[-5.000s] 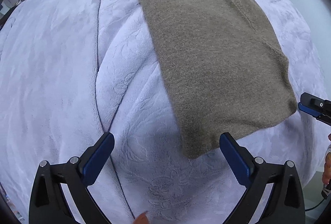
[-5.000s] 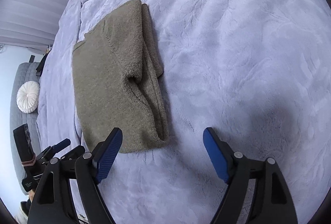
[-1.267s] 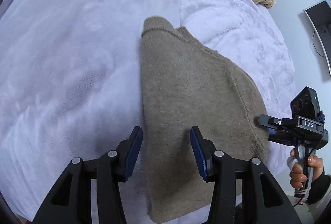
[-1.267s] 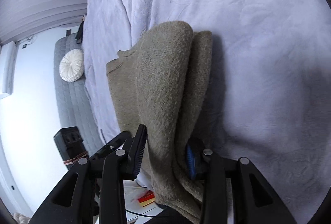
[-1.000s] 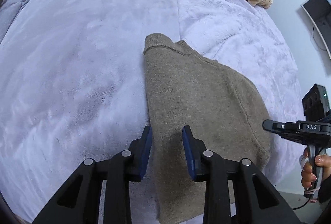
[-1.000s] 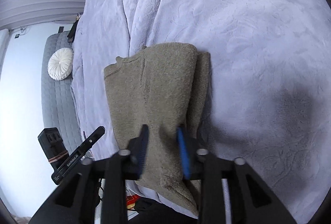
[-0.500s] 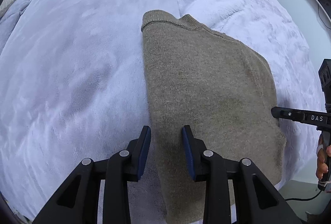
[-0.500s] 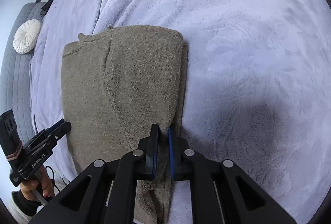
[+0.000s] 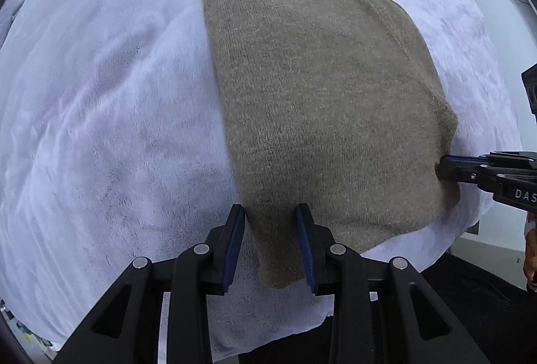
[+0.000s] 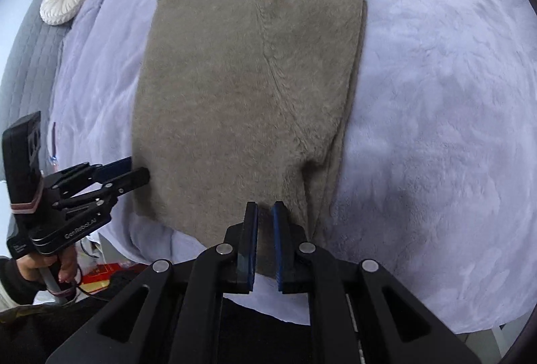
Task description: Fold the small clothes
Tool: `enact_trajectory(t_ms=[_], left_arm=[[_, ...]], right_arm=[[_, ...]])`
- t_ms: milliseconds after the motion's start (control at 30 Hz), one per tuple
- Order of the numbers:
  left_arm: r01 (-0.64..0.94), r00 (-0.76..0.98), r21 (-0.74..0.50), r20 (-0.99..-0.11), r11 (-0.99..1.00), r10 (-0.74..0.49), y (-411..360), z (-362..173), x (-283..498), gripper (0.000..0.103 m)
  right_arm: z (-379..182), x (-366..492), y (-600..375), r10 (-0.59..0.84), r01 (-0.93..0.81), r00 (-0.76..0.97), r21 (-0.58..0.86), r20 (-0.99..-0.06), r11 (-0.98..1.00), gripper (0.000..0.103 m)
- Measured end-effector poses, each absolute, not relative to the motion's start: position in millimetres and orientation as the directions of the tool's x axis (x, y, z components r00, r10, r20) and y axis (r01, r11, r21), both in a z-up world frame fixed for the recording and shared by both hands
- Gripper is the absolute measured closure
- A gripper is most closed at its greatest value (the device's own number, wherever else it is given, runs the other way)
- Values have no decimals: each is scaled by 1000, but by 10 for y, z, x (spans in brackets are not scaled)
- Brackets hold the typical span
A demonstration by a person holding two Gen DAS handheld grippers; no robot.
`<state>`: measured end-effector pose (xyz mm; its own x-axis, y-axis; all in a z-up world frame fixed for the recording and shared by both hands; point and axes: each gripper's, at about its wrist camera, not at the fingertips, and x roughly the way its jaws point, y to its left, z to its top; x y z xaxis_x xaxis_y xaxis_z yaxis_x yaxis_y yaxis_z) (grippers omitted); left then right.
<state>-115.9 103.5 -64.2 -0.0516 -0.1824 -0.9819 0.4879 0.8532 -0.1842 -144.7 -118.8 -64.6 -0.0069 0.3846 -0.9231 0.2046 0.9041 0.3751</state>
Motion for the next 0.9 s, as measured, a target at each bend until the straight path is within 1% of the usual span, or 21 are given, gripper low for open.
enact_trajectory(t_ms=[33, 167, 233, 267, 333, 500, 900], left_arm=[[484, -54, -187, -982, 855, -183, 1040, -639, -1164, 70], [479, -52, -187, -981, 858, -185, 1053, -629, -1161, 70], [476, -53, -187, -982, 859, -184, 1058, -618, -1158, 70], [475, -51, -186, -982, 860, -184, 1056, -608, -1157, 70], [476, -44, -188, -981, 859, -190, 1054, -569, -1153, 70], [477, -29, -196, -978, 857, -208, 1023, -493, -1141, 70], [470, -10, -187, -978, 863, -206, 1057, -379, -1044, 70]], right_arm=[[-699, -1472, -1216, 367, 213, -20, 355, -930, 911, 97], [-748, -1524, -1336, 382, 267, -27, 361, -924, 893, 98], [-711, -1557, -1408, 358, 279, -35, 335, -933, 900, 91], [-685, -1585, -1459, 369, 291, -30, 345, -929, 892, 90], [-606, -1609, -1537, 384, 316, -6, 363, -923, 877, 90], [-437, -1532, -1576, 369, 323, 31, 359, -929, 876, 90], [-342, -1492, -1611, 368, 317, 23, 356, -930, 879, 90]])
